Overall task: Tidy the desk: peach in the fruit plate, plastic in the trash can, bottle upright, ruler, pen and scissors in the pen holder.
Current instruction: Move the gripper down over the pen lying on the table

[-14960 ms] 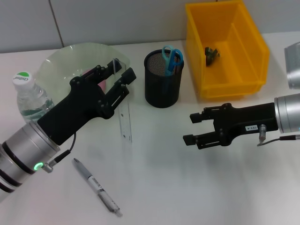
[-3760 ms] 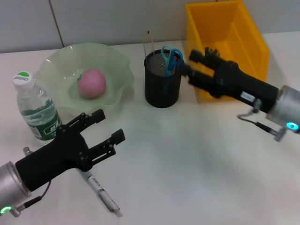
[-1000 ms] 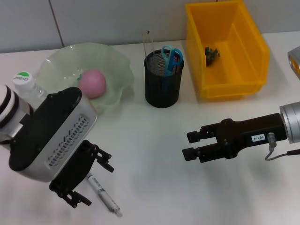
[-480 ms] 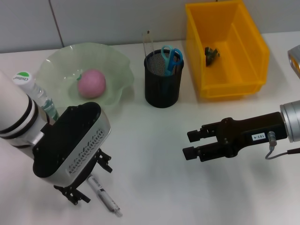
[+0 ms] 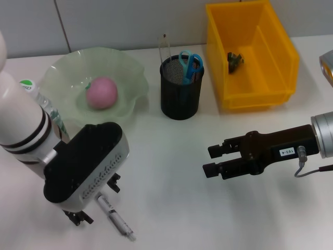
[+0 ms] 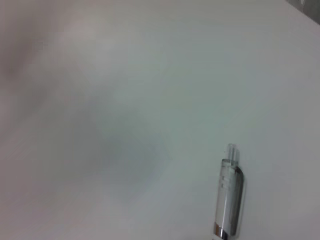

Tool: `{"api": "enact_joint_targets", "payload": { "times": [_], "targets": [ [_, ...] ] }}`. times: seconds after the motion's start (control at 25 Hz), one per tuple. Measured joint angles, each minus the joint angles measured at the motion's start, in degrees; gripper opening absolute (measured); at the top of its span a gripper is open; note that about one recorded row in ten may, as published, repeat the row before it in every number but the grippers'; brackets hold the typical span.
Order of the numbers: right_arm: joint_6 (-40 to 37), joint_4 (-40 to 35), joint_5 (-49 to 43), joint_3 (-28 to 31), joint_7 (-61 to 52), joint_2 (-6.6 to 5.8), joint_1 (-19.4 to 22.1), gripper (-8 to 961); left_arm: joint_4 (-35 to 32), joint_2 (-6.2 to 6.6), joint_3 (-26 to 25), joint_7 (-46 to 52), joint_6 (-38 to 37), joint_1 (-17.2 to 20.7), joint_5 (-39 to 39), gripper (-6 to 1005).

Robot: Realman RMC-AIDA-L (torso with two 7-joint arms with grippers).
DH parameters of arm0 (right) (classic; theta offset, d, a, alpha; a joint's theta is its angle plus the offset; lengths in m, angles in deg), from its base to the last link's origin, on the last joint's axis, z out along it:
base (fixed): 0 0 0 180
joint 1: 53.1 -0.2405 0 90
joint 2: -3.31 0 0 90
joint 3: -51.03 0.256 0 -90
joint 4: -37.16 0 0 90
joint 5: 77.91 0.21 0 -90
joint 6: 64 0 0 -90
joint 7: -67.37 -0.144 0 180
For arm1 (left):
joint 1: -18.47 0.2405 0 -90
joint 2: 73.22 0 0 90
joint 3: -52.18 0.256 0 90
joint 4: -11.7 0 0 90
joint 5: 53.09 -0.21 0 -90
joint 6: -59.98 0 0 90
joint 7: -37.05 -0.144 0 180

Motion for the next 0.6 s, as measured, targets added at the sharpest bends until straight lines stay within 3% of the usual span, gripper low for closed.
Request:
{"api": "enact_joint_targets", "payload": {
  "times": [0.6],
  "targets": [
    [-0.01,0.00,0.00,-0.09,-0.63,0.07,-0.07,710,-0.30,-0.10,6.39,0.31,1.29,-1.72,-1.77,732]
  ]
}}
